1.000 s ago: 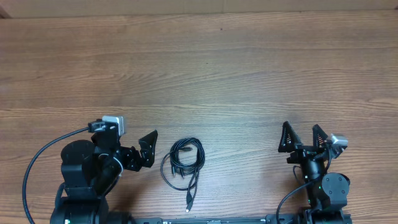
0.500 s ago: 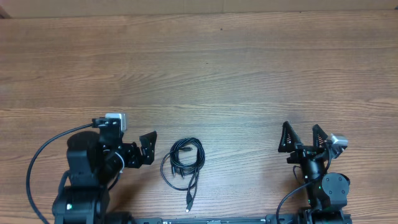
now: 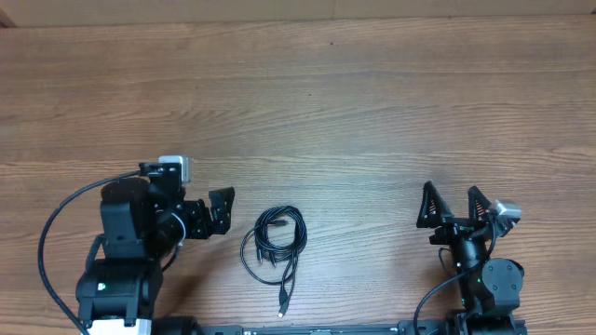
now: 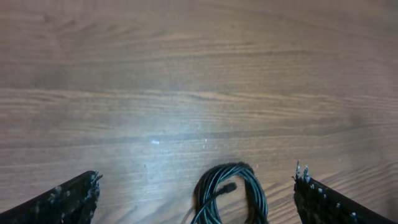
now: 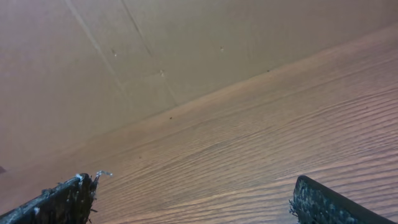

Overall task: Untangle cables
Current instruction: 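Move the left gripper forward toward the coiled black cable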

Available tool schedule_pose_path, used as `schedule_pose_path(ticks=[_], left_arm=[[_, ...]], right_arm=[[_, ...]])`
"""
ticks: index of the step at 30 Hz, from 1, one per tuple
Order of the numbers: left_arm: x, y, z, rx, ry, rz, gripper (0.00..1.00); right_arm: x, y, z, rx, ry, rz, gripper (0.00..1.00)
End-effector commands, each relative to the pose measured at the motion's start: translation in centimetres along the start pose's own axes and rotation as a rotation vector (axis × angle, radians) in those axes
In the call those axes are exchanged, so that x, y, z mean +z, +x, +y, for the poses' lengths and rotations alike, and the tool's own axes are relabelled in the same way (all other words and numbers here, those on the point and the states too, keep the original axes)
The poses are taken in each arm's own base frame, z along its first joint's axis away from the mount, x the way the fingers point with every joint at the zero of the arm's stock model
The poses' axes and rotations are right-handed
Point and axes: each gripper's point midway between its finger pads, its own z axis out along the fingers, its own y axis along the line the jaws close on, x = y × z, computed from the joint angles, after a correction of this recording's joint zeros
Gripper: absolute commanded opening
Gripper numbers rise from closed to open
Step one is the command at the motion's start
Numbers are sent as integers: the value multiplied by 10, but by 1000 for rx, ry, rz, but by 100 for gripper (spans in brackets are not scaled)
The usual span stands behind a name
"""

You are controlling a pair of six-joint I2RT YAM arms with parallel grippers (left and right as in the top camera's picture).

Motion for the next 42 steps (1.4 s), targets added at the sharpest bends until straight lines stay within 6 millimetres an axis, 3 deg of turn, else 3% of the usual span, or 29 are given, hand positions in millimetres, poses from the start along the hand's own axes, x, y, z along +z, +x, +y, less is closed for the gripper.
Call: schedule_pose_path(ticks=[1, 12, 18, 30, 35, 42], left_arm=[[-9, -15, -8, 8, 13, -40, 100], [-9, -4, -6, -80, 9, 6, 100], [-11, 2, -28, -94, 132, 42, 100], [-12, 0, -34, -96, 170, 37, 97], [-14, 1, -46, -94, 238, 48, 97], [-11, 5, -44, -123, 230, 74, 94]], right_arm=[[1, 4, 0, 7, -3, 9, 100], [1, 4, 0, 7, -4, 9, 100], [1, 4, 0, 7, -4, 9, 100], [1, 4, 0, 7, -3, 9, 100], [1, 4, 0, 7, -4, 9, 100], [1, 4, 0, 7, -4, 9, 100]])
